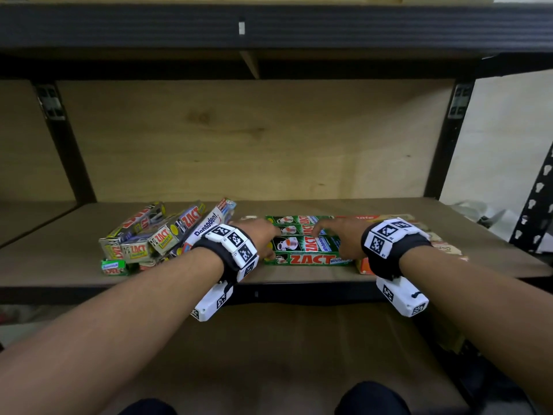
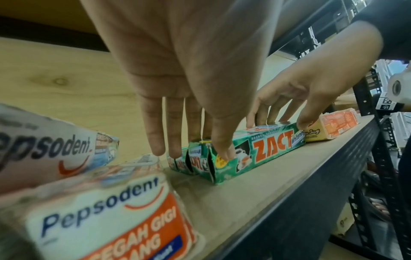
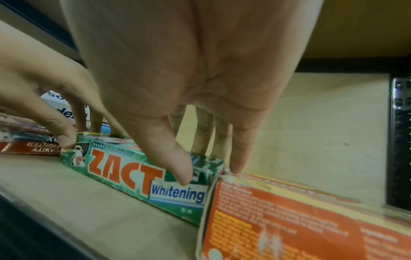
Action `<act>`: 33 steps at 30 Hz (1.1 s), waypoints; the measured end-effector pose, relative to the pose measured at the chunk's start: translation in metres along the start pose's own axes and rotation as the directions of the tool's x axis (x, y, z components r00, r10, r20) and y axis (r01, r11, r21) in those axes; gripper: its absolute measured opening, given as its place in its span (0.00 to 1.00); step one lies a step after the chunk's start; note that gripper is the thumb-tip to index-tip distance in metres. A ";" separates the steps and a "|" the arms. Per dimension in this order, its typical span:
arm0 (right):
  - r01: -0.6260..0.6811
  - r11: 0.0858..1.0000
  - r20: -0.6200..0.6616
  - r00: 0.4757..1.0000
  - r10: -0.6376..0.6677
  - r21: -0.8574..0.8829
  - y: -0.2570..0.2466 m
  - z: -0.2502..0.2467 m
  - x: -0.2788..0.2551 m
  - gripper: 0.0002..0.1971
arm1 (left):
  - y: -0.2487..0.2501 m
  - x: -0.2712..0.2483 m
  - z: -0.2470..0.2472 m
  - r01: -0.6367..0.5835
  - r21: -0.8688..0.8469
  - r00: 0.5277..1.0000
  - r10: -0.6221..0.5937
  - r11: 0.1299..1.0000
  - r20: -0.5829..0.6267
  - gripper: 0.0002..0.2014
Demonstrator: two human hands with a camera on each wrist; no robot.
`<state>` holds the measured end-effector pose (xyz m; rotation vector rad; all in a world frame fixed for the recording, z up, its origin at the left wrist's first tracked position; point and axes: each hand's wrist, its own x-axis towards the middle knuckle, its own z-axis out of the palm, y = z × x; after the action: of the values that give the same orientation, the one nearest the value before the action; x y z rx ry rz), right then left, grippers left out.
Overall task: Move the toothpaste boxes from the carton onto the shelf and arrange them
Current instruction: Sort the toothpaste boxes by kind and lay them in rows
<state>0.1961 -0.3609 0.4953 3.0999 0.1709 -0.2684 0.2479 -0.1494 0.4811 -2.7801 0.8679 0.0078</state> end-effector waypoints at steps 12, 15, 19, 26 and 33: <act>-0.013 0.990 0.019 1.000 0.016 -0.140 0.008 -0.003 0.023 0.35 | -0.006 0.014 0.002 0.009 -0.097 1.000 -0.009 0.995 0.000 0.28; -0.013 0.989 0.020 1.000 0.017 -0.150 0.009 -0.005 0.025 0.34 | -0.005 0.016 -0.002 0.006 -0.110 1.000 -0.004 0.994 0.019 0.29; -0.031 0.988 0.018 0.999 0.035 -0.153 0.009 -0.005 0.026 0.32 | -0.005 0.017 -0.007 -0.003 -0.093 0.999 0.008 0.996 0.048 0.24; -0.018 0.993 0.043 0.999 0.024 -0.118 0.004 -0.014 0.012 0.31 | -0.014 -0.008 -0.009 0.040 -0.025 0.997 -0.042 0.999 -0.068 0.18; 0.021 0.995 -0.029 0.999 -0.024 -0.099 -0.018 -0.034 -0.012 0.23 | -0.057 -0.052 -0.027 0.128 0.001 0.984 -0.127 0.992 -0.127 0.19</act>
<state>0.1881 -0.3427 0.5305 3.0068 0.2131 -0.2077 0.2355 -0.0804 0.5237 -2.8472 0.7140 -0.1958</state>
